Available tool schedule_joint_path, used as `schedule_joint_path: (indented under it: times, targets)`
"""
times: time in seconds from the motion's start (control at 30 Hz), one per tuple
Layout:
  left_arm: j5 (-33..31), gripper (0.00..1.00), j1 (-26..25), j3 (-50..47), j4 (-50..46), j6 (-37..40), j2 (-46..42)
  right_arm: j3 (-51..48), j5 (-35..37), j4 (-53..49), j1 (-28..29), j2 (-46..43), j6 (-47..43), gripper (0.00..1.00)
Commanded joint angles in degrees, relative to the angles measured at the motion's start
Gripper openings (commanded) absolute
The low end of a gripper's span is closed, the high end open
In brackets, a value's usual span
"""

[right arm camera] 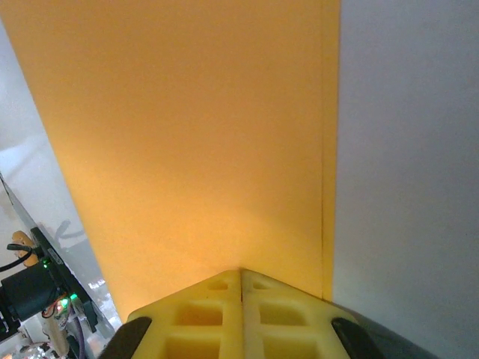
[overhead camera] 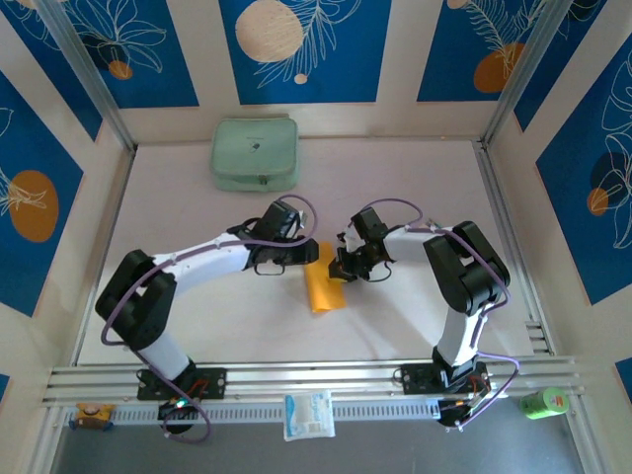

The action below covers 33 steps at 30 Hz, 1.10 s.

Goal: Fold a paper plane with a square sheet of paper (pick it up from the middle)
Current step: Hold the square sheet of paper at the center of the table, then first fold the square sheet of paper in half at the center of the table.

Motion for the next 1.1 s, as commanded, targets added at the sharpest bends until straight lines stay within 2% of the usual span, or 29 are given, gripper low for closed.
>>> schedule_joint_path:
  times: [0.0,0.1,0.27,0.6,1.07]
  targets:
    - [10.35,0.2,0.79,-2.38,8.36,-1.22,1.14,-0.53,4.37,-4.76,-0.59,2.05,-0.71,0.0]
    - [14.14,0.0,1.05,-4.07,12.81,-3.66,2.69,-0.7,4.39,-4.76,-0.59,2.23,-0.5,0.0]
    - [19.58,0.0,2.78,-7.66,20.19,-7.66,5.46,-0.88,4.68,-4.73,-0.68,2.23,-0.32,0.0]
    - [24.07,0.0,3.95,-11.04,29.09,-10.85,8.81,-1.41,4.96,-4.49,-0.66,2.15,0.03,0.0]
    - [19.44,0.0,4.99,-11.48,19.73,-5.24,12.36,-1.57,5.01,-4.31,-0.68,2.33,0.38,0.0]
